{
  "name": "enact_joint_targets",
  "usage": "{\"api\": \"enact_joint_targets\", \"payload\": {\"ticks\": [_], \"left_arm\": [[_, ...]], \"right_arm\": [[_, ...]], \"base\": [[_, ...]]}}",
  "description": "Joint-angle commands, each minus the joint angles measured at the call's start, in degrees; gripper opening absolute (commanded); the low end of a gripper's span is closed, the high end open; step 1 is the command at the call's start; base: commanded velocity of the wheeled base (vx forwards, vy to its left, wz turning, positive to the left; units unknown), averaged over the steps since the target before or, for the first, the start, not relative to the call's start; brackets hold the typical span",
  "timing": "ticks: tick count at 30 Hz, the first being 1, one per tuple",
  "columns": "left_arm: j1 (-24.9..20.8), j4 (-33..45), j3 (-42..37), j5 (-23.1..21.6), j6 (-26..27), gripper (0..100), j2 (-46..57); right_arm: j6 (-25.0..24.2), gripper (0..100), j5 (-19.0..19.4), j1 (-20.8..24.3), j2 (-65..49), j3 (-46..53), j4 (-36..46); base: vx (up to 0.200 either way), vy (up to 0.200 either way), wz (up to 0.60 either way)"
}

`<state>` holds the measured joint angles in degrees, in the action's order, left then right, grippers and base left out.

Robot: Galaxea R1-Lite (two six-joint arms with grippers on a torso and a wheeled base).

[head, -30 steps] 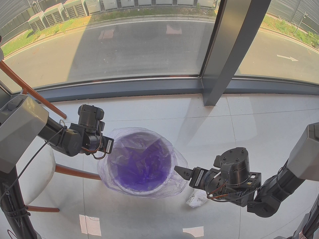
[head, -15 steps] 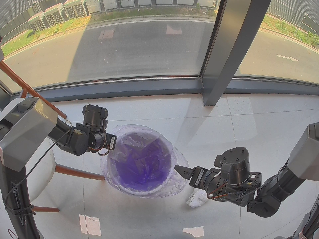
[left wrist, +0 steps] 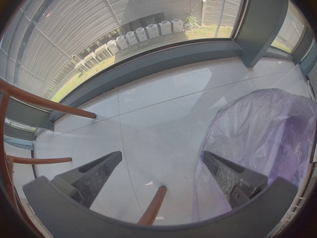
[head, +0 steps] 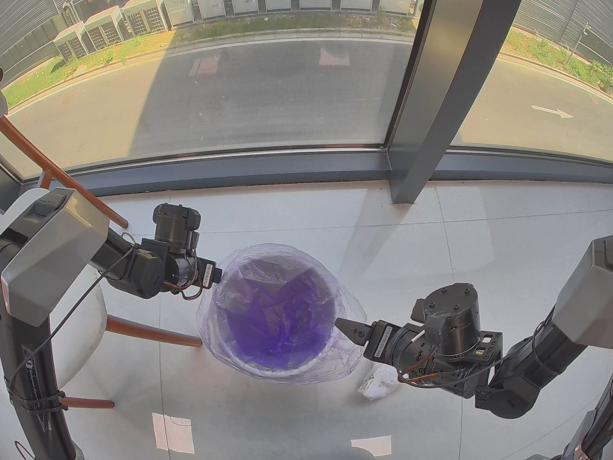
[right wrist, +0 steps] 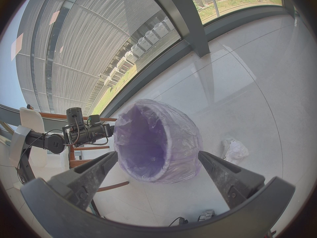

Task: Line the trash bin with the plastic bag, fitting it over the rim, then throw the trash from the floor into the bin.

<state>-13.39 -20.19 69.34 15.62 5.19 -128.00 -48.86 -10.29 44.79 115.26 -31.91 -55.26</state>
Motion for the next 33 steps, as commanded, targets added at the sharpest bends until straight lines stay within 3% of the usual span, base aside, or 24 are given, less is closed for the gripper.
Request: {"api": "enact_joint_targets", "payload": {"ticks": [1, 12, 19, 26, 33], "left_arm": [[0.73, -0.2, 0.18, 0.03, 0.08, 100, 0.56], [1.7, -0.03, 0.36, 0.12, -0.53, 100, 7.33], [1.17, 0.32, -4.74, -0.24, -0.53, 100, 13.3], [1.26, -0.2, -13.09, -0.41, -0.45, 100, 13.13], [1.26, -5.74, -12.91, -0.67, -0.62, 100, 10.93]], "right_arm": [[-0.01, 100, 0.01, 0.04, 0.05, 0.01, -0.02], [0.08, 100, 0.01, 0.12, 0.4, 0.01, -0.02], [0.08, 100, 0.01, 0.12, 0.58, 0.01, -0.02], [0.08, 100, 0.01, 0.74, 0.58, 0.36, -0.02], [-0.01, 100, 0.01, 0.83, 0.23, 0.54, 0.06]], "base": [[0.0, 0.0, 0.0], [0.0, 0.0, 0.0], [0.0, 0.0, 0.0], [0.0, 0.0, 0.0], [0.0, 0.0, 0.0]]}}
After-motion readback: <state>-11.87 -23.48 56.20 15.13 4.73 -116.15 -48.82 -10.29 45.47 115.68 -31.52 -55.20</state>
